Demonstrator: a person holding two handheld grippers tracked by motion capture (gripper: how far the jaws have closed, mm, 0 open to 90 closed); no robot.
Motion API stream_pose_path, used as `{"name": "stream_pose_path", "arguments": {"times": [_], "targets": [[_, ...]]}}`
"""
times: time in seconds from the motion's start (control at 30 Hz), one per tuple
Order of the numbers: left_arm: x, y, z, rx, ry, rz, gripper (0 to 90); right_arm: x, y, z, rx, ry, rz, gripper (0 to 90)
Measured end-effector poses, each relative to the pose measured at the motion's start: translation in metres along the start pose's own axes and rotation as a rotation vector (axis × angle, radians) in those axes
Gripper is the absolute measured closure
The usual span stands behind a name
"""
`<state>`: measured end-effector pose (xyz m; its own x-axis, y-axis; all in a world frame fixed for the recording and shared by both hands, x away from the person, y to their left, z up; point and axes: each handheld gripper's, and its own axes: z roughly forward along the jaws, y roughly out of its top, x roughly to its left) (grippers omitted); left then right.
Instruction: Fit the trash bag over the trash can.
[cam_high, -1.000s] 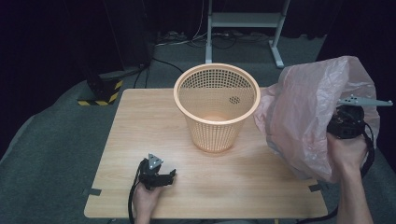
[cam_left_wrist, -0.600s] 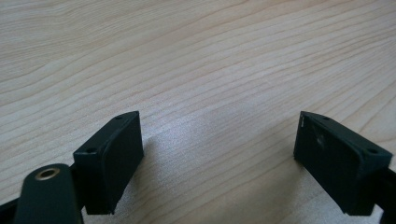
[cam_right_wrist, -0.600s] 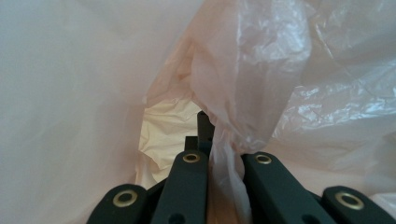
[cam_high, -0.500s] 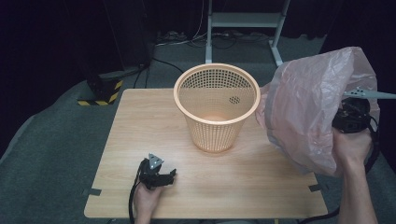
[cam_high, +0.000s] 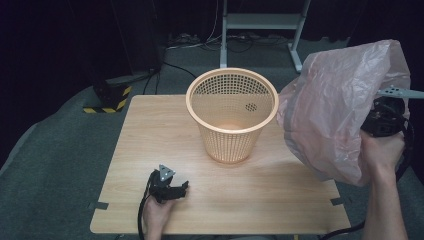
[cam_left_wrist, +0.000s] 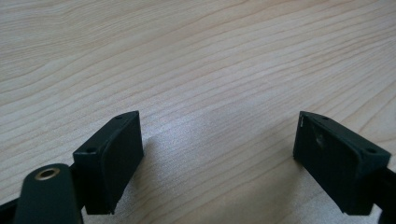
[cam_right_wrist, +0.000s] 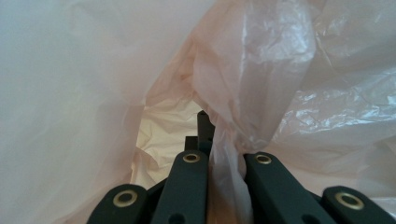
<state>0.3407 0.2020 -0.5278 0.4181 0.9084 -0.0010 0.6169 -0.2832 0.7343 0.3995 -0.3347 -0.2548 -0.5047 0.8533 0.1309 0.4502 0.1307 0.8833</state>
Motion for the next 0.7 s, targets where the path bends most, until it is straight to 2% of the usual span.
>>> {"name": "stream_pose_path", "arguments": {"times": [0.47, 0.7], "targets": [[0.0, 0.0, 0.0, 0.0, -0.001, -0.001, 15.8, 0.005, 0.02, -0.003, -0.018, -0.001, -0.027, 89.3], [0.0, 0.0, 0.0, 0.0, -0.003, -0.002, 15.8, 0.014, 0.035, -0.002, -0.013, 0.004, -0.053, 89.3]]}}
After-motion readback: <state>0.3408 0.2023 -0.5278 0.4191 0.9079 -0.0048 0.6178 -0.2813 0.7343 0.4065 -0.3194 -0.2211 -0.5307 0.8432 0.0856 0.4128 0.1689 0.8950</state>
